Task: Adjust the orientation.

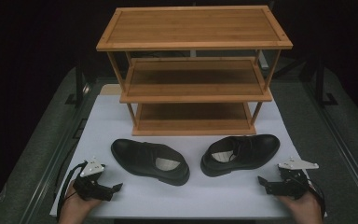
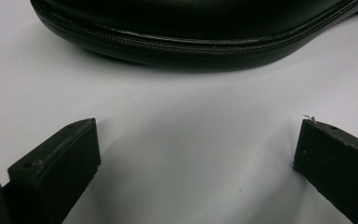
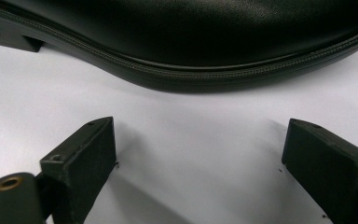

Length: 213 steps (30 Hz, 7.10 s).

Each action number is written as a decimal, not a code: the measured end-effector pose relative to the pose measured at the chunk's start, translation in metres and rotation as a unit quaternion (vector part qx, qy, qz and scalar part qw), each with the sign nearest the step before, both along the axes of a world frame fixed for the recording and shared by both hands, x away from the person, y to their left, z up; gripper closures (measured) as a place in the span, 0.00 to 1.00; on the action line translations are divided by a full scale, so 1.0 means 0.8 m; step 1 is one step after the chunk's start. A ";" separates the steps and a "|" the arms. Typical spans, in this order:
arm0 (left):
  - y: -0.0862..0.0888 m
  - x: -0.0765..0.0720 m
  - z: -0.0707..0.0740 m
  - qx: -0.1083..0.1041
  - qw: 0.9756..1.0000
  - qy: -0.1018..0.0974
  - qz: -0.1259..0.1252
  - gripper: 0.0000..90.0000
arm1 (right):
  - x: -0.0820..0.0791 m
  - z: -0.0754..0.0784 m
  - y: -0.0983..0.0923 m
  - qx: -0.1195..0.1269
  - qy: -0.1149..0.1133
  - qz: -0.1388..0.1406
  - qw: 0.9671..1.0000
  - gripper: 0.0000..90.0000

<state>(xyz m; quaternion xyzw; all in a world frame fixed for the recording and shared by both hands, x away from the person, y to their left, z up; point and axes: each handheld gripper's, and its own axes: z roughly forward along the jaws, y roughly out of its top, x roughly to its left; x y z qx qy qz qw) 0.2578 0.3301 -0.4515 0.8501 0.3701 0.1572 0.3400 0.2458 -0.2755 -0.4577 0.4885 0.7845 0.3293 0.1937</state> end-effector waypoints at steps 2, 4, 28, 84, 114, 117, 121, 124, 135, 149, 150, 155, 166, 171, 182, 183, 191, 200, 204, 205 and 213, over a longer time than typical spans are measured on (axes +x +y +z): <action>0.000 0.000 0.000 0.000 1.000 0.000 0.000 0.00 | 0.000 0.000 0.000 0.000 0.000 0.000 1.000 0.10; 0.000 0.000 0.000 -0.001 1.000 0.001 0.000 0.00 | 0.000 0.000 0.000 0.001 0.000 0.000 1.000 0.10; 0.018 0.001 0.027 -0.041 0.998 -0.016 0.035 0.67 | 0.000 0.000 -0.001 0.004 0.000 0.000 1.000 0.10; -0.005 0.199 0.027 -0.035 0.996 -0.015 0.078 1.00 | 0.000 0.000 -0.001 0.008 0.001 -0.001 1.000 0.10; -0.069 0.177 0.025 -0.035 0.999 -0.024 0.013 1.00 | 0.000 0.000 -0.001 0.006 0.001 -0.001 1.000 0.10; -0.056 0.161 0.032 -0.038 0.999 -0.020 0.021 1.00 | 0.000 0.000 -0.001 0.007 0.001 -0.001 1.000 0.10; -0.043 0.129 0.032 -0.044 0.999 -0.008 0.019 1.00 | 0.000 0.000 -0.002 0.008 0.001 -0.001 1.000 0.10; -0.042 0.104 0.031 -0.054 0.998 0.003 0.011 1.00 | 0.000 0.000 -0.001 0.007 0.000 -0.001 1.000 0.10; -0.073 0.049 0.020 -0.042 0.998 0.023 -0.036 1.00 | 0.000 0.000 -0.001 0.005 -0.001 0.001 1.000 0.10; -0.087 0.071 0.016 -0.022 0.998 0.020 -0.046 1.00 | 0.000 0.000 -0.001 0.005 0.001 0.000 1.000 0.10; -0.088 0.075 0.016 -0.023 0.999 0.019 -0.046 1.00 | 0.000 0.000 -0.001 0.005 0.001 0.000 1.000 0.10; -0.098 0.092 0.016 -0.019 0.998 0.013 -0.051 1.00 | 0.000 0.000 -0.001 0.005 0.001 0.000 1.000 0.10; -0.132 0.119 0.014 -0.018 0.997 -0.004 -0.077 1.00 | 0.000 -0.001 -0.001 0.005 0.000 0.000 1.000 0.10; -0.145 0.121 0.017 -0.013 0.996 -0.007 -0.094 1.00 | 0.000 -0.001 -0.001 0.005 0.000 0.000 1.000 0.10; -0.153 0.115 0.020 -0.016 0.994 -0.014 -0.103 1.00 | 0.000 -0.001 -0.001 0.005 0.000 0.000 1.000 0.10; -0.154 0.115 0.019 -0.017 0.994 -0.015 -0.105 1.00 | 0.000 -0.001 -0.001 0.005 0.000 0.000 1.000 0.10; -0.160 0.114 0.020 -0.017 0.993 -0.015 -0.116 1.00 | 0.000 -0.001 -0.001 0.005 0.000 0.000 1.000 0.10; -0.138 0.101 0.029 -0.021 0.994 -0.003 -0.108 1.00 | 0.000 0.000 -0.001 0.006 0.000 0.000 1.000 0.10; -0.117 0.088 0.035 -0.026 0.995 0.007 -0.100 0.88 | 0.000 0.000 -0.001 0.003 0.000 0.001 1.000 0.10; -0.111 0.085 0.038 -0.025 0.995 0.010 -0.097 0.84 | 0.000 0.000 -0.001 0.003 0.001 0.000 1.000 0.10; -0.078 0.057 0.039 -0.001 0.998 0.009 -0.062 0.39 | 0.001 0.000 -0.001 0.005 0.002 0.000 1.000 0.10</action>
